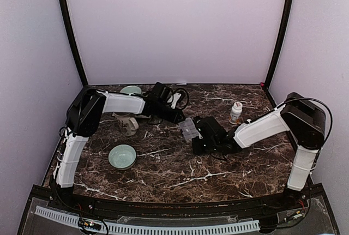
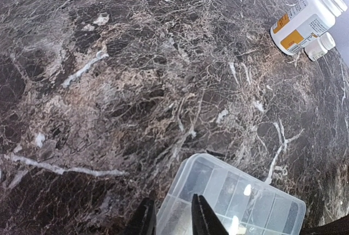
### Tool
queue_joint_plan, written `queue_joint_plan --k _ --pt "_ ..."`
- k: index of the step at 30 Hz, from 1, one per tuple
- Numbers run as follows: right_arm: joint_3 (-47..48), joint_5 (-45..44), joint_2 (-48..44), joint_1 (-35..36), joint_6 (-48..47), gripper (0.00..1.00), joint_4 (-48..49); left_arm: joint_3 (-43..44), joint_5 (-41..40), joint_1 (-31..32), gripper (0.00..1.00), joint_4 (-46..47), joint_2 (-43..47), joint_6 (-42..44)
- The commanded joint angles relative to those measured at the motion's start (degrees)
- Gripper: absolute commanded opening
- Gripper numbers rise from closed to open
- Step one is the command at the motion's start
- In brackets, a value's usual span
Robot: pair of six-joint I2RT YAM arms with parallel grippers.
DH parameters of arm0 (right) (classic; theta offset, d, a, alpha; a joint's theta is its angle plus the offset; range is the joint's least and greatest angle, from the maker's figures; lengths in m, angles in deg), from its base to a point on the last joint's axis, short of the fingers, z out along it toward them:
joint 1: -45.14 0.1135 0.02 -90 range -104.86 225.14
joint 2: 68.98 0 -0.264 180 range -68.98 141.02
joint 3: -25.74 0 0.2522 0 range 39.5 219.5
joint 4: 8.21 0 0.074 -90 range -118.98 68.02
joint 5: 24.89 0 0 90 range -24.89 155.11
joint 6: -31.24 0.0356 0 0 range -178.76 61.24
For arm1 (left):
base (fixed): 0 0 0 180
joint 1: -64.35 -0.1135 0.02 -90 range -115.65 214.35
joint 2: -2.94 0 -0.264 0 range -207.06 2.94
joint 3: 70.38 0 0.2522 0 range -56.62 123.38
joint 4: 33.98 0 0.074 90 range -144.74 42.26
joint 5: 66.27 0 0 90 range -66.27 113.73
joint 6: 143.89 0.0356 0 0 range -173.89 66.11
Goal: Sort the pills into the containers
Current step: Adjust the pill container at the center of the board.
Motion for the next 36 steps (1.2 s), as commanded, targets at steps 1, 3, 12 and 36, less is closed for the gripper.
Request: queue_joint_plan --k 1,3,12,36 --pt "-0.1 -0.5 2.0 -2.0 0.9 0.0 -0.8 1.1 0.8 0.3 0.23 -3.8 -0.1 1.2" --pt "-0.2 -0.7 1.9 -2.8 0.8 0.0 -0.6 0.9 0.6 0.6 0.22 -4.5 0.0 1.5" --pt "0.8 -0.3 2.9 -6.5 -1.1 0.0 0.0 -1.8 -0.4 1.7 0.22 -3.7 2.0 0.6" --pt "9.4 1.5 9.8 -14.0 -5.0 0.0 -1.6 -10.7 -4.1 5.8 0.21 -1.0 9.2 -1.8"
